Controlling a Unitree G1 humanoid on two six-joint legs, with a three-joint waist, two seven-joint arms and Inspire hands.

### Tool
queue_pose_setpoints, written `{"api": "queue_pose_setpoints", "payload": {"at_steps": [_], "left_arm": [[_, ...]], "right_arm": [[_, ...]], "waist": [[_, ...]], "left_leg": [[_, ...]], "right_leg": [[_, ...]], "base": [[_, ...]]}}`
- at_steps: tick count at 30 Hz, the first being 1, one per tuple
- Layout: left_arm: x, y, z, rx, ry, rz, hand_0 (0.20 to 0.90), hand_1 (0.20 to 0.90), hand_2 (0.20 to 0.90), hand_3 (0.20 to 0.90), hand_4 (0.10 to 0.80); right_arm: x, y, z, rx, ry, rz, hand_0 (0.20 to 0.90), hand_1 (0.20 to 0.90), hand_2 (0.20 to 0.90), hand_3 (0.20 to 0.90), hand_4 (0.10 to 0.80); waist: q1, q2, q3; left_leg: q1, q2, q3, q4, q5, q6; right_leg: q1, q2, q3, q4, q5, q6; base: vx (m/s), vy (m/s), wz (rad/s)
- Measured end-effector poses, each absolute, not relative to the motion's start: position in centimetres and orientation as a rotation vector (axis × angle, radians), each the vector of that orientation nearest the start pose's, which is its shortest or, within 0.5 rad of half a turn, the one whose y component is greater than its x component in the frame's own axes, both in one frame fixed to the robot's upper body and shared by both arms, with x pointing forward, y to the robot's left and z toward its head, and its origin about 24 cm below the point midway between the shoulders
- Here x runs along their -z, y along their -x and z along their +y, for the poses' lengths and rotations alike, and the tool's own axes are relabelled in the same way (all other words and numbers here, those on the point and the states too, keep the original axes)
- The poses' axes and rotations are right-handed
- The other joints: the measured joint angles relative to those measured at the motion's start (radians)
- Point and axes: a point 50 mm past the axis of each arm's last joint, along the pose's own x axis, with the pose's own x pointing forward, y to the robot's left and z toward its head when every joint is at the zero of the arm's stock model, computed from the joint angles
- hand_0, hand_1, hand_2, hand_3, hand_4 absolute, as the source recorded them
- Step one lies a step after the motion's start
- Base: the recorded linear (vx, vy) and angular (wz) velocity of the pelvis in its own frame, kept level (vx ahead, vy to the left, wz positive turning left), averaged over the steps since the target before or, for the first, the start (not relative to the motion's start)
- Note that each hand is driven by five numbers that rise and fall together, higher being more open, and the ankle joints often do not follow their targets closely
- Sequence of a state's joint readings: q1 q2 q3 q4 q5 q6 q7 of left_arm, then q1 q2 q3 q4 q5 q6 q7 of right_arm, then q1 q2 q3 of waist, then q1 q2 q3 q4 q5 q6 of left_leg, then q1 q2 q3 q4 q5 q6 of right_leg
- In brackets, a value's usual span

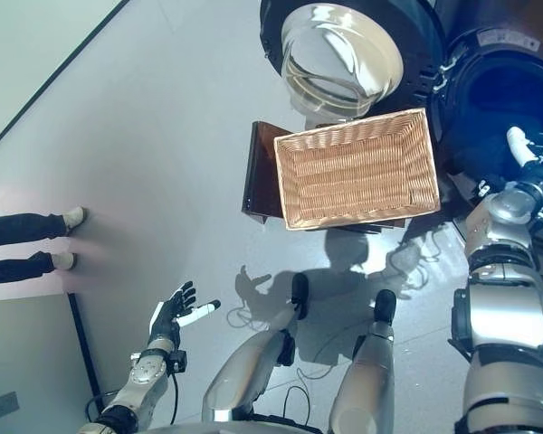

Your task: Pick up the clothes and place them into the washing machine

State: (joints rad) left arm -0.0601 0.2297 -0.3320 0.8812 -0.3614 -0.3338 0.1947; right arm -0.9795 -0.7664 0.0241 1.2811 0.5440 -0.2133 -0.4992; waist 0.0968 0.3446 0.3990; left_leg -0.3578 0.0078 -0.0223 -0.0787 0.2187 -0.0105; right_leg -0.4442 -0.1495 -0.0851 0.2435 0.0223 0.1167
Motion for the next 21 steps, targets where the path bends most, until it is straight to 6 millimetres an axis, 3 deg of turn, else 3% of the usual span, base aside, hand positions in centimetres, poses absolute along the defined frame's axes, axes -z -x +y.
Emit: {"api": "queue_pose_setpoints", "payload": {"at_steps": [7, 10, 21], "left_arm": [[9.5, -19.8, 18.3, -0.098, -0.048, 0.488, 0.9, 0.9, 0.9, 0.9, 0.8], [9.3, -20.0, 18.1, -0.085, -0.041, 0.476, 0.9, 0.9, 0.9, 0.9, 0.8], [9.1, -20.0, 17.3, -0.042, -0.015, 0.464, 0.9, 0.9, 0.9, 0.9, 0.8]], "right_arm": [[-19.3, -34.5, -38.1, 1.001, 0.088, -0.079, 0.2, 0.2, 0.2, 0.2, 0.3], [-20.7, -34.9, -38.0, 0.979, 0.078, -0.088, 0.2, 0.2, 0.2, 0.2, 0.3], [-22.2, -34.9, -38.5, 0.996, 0.016, -0.09, 0.2, 0.2, 0.2, 0.2, 0.3]], "waist": [[0.0, 0.001, -0.001], [0.003, 0.002, -0.001], [0.009, 0.009, -0.006]], "left_leg": [[-0.015, -0.009, 0.022, 0.0, -0.004, 0.005], [-0.038, -0.01, 0.027, 0.0, -0.003, 0.003], [-0.035, -0.019, 0.026, 0.001, 0.007, 0.001]], "right_leg": [[-0.049, -0.007, 0.032, 0.038, -0.011, 0.007], [-0.088, -0.005, 0.046, 0.061, -0.01, 0.008], [-0.128, -0.013, 0.059, 0.145, -0.064, -0.002]], "base": [[-0.028, -0.026, -0.04], [-0.005, -0.009, -0.01], [-0.009, -0.028, 0.01]]}}
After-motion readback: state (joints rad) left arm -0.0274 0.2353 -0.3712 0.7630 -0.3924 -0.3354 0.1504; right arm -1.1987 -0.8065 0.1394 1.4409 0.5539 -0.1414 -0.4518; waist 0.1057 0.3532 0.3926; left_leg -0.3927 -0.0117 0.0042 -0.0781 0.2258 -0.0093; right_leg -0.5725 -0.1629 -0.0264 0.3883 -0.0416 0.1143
